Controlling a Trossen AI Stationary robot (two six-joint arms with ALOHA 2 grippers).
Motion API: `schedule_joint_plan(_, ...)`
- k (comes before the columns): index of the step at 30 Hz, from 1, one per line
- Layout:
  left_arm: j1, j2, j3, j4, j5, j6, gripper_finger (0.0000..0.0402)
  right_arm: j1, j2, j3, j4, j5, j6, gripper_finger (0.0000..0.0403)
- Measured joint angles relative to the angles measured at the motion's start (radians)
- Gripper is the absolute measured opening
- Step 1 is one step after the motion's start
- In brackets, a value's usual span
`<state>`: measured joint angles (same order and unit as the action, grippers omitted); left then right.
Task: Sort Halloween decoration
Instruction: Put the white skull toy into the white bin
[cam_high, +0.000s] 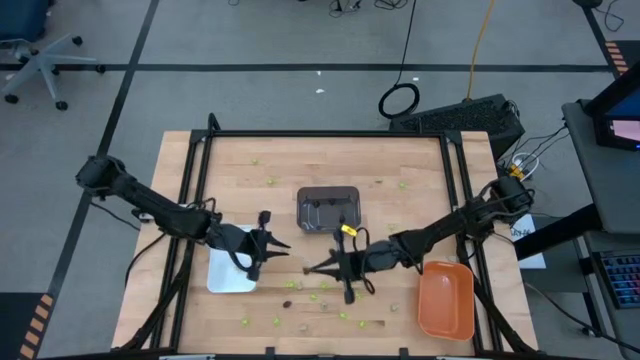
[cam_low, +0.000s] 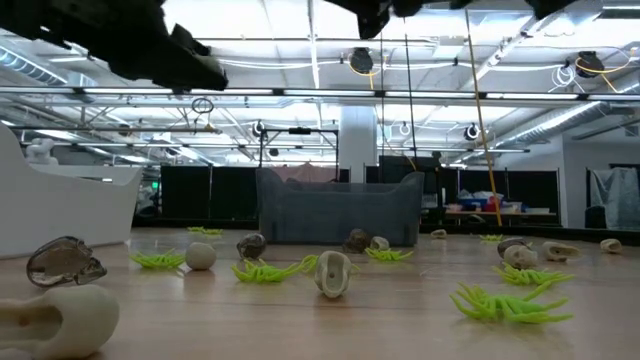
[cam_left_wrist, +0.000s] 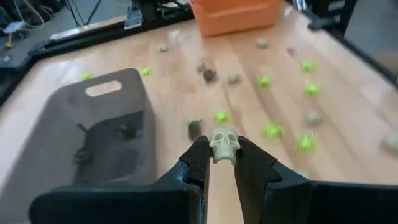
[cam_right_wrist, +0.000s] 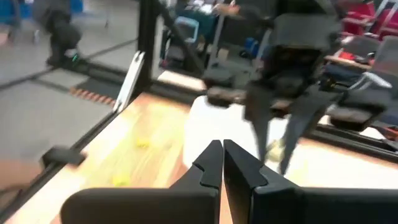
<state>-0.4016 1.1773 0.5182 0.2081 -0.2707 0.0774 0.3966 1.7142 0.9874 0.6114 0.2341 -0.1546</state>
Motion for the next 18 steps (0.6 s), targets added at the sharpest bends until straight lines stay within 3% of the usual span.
schedule_joint_plan(4, -0.010, -0.084, 0.000, -0.112, -0.023, 0.161, 0.0050, 0.025, 0.003, 0.000, -0.041, 0.000, -0.018, 0.0000)
schedule_joint_plan(11, -0.020, -0.148, 0.000, -0.245, -0.024, 0.581, 0.0050, 0.038, 0.005, 0.000, -0.059, 0.000, -0.008, 0.0000)
schedule_joint_plan(18, -0.020, -0.148, 0.000, -0.257, -0.057, 0.638, 0.0050, 0.050, 0.005, 0.000, -0.059, 0.000, 0.004, 0.0000)
